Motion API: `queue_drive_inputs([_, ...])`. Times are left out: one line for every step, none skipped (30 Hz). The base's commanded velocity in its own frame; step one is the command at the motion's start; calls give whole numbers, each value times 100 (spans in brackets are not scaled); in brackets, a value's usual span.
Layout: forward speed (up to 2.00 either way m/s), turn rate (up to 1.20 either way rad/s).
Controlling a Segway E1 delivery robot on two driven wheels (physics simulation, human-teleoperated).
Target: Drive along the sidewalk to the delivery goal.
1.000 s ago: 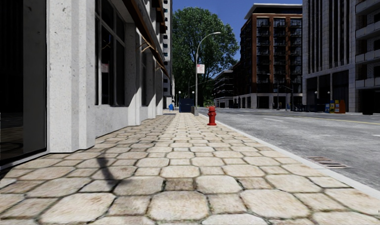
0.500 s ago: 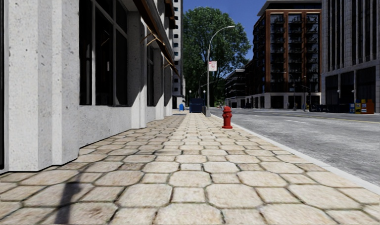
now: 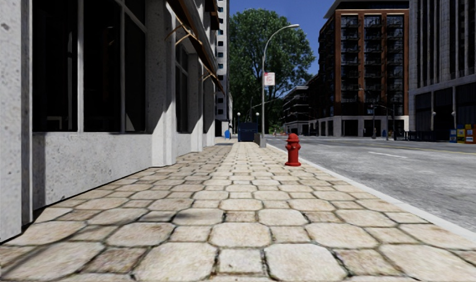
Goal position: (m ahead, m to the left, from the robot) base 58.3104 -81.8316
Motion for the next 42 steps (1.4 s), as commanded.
queue_drive_inputs([200,10])
queue_drive_inputs([200,10])
queue_drive_inputs([200,8])
queue_drive_inputs([200,6])
queue_drive_inputs([200,6])
queue_drive_inputs([200,15])
queue_drive_inputs([200,32])
queue_drive_inputs([200,38])
queue_drive_inputs([200,35])
queue_drive_inputs([200,17])
queue_drive_inputs([200,1])
queue_drive_inputs([200,1])
queue_drive_inputs([200,0])
queue_drive_inputs([200,0])
queue_drive_inputs([200,0])
queue_drive_inputs([200,0])
queue_drive_inputs([200,0])
queue_drive_inputs([200,0])
queue_drive_inputs([200,0])
queue_drive_inputs([200,0])
queue_drive_inputs([200,0])
queue_drive_inputs([200,0])
queue_drive_inputs([200,0])
queue_drive_inputs([200,0])
queue_drive_inputs([200,0])
queue_drive_inputs([200,0])
queue_drive_inputs([200,0])
queue_drive_inputs([200,0])
queue_drive_inputs([200,0])
queue_drive_inputs([200,0])
queue_drive_inputs([200,0])
queue_drive_inputs([200,0])
queue_drive_inputs([200,0])
queue_drive_inputs([200,0])
queue_drive_inputs([200,0])
queue_drive_inputs([200,0])
queue_drive_inputs([200,0])
queue_drive_inputs([200,0])
queue_drive_inputs([200,0])
queue_drive_inputs([200,0])
queue_drive_inputs([200,0])
queue_drive_inputs([200,0])
